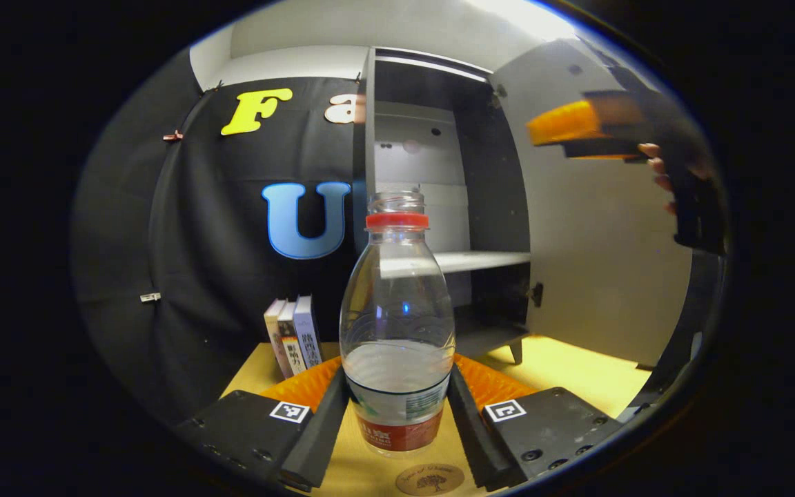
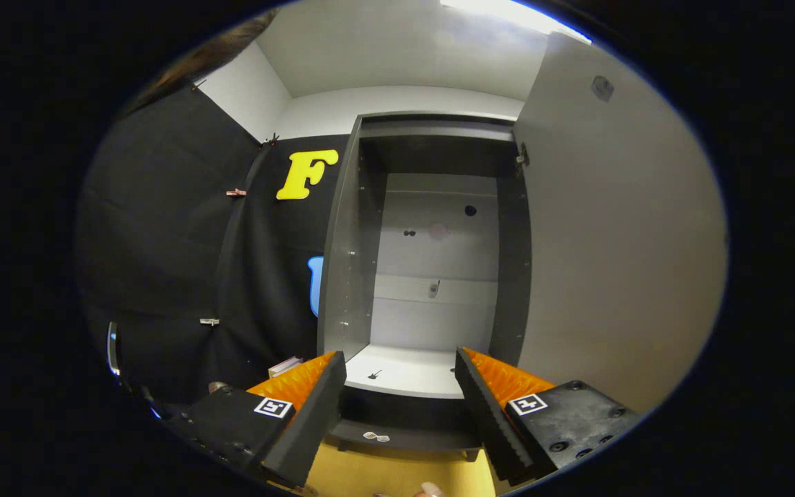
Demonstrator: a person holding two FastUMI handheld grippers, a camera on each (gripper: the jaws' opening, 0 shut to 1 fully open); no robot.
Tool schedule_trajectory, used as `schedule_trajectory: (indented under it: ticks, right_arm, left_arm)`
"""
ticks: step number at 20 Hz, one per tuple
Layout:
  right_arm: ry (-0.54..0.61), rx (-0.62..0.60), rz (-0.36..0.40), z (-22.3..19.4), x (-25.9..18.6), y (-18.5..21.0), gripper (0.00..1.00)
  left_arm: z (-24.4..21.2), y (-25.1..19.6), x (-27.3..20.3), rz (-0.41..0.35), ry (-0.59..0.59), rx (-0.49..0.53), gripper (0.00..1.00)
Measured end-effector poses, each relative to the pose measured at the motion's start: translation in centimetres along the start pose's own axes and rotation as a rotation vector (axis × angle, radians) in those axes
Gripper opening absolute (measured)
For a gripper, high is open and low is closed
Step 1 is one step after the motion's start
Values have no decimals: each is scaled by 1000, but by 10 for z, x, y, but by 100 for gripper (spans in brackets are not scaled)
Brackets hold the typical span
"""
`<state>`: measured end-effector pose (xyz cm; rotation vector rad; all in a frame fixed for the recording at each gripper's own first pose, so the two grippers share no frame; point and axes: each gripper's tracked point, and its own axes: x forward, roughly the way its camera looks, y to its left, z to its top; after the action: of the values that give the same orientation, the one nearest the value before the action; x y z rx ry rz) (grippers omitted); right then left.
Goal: Open the cabinet door with the right hand, grasp the bottle in the cabinet with the left hand and place it on the coaster, then close the cabinet door with the right hand.
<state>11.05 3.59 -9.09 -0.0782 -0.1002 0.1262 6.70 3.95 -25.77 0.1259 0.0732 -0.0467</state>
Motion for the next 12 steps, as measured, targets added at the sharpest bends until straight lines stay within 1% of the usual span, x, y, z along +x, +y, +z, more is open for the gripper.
schedule_trajectory:
  ticks: [2,4,8,12]
  right_arm:
    - [54,5,22,-34,7,9,97]
    - [93,9,37,-56,10,14,98]
    - [155,27,48,-84,21,14,98]
    - [178,18,54,-90,26,19,98]
  left_arm:
    - [-31,-11,-1,-5,30,-34,77]
    - [-59,-16,-2,4,46,-74,77]
    - [-100,-8,1,33,61,-101,77]
    - [-123,-13,3,15,72,-157,78]
